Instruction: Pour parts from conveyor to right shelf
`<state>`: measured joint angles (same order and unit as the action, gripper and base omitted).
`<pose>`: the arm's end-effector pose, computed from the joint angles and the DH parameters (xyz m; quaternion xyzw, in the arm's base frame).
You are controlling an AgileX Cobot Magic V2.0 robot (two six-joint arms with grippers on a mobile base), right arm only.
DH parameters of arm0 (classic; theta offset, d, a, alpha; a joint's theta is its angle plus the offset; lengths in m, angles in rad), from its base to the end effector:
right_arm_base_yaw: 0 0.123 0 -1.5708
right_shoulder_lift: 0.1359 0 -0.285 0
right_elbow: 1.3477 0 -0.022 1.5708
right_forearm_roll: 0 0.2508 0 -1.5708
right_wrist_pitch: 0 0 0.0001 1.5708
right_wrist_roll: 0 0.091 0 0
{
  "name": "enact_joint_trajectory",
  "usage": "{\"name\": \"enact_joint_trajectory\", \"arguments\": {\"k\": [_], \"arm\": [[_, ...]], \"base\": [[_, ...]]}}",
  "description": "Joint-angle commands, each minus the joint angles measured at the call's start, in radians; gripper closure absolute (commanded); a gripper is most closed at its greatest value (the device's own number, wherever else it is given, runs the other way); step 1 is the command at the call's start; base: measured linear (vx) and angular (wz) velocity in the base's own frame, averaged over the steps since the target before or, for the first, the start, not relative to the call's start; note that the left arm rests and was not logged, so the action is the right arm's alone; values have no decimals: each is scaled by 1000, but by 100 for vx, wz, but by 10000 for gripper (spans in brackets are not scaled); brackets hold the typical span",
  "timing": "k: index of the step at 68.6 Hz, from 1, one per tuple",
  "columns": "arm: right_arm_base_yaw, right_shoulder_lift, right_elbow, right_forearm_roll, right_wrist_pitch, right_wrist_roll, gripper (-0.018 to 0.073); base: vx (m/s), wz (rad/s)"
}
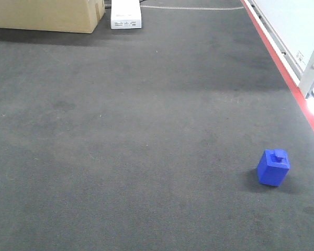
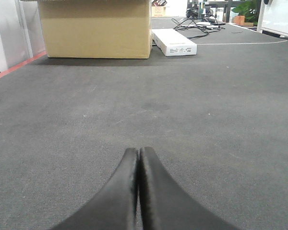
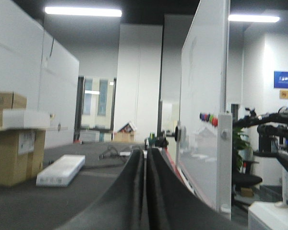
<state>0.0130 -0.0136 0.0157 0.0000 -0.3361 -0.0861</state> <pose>0.0482 0.0006 0.2381 -0.0269 0.5430 -0.0307 0.8387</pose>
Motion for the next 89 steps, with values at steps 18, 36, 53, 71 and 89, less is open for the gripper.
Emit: {"name": "enact_joint_trajectory", "arguments": {"k": [18,36,53,71,89], "arm": [[-4,121,-393,10,45,-172,566],[-4,479,-704,28,349,-150,547],[-4,766,-812,66,469,-106,223],[-4,936,-812,58,502,-125,-167],[-5,1037,-888,137,698,-40,-121]], "base": [[0,0],[0,0],[0,0],[0,0],[0,0]]}}
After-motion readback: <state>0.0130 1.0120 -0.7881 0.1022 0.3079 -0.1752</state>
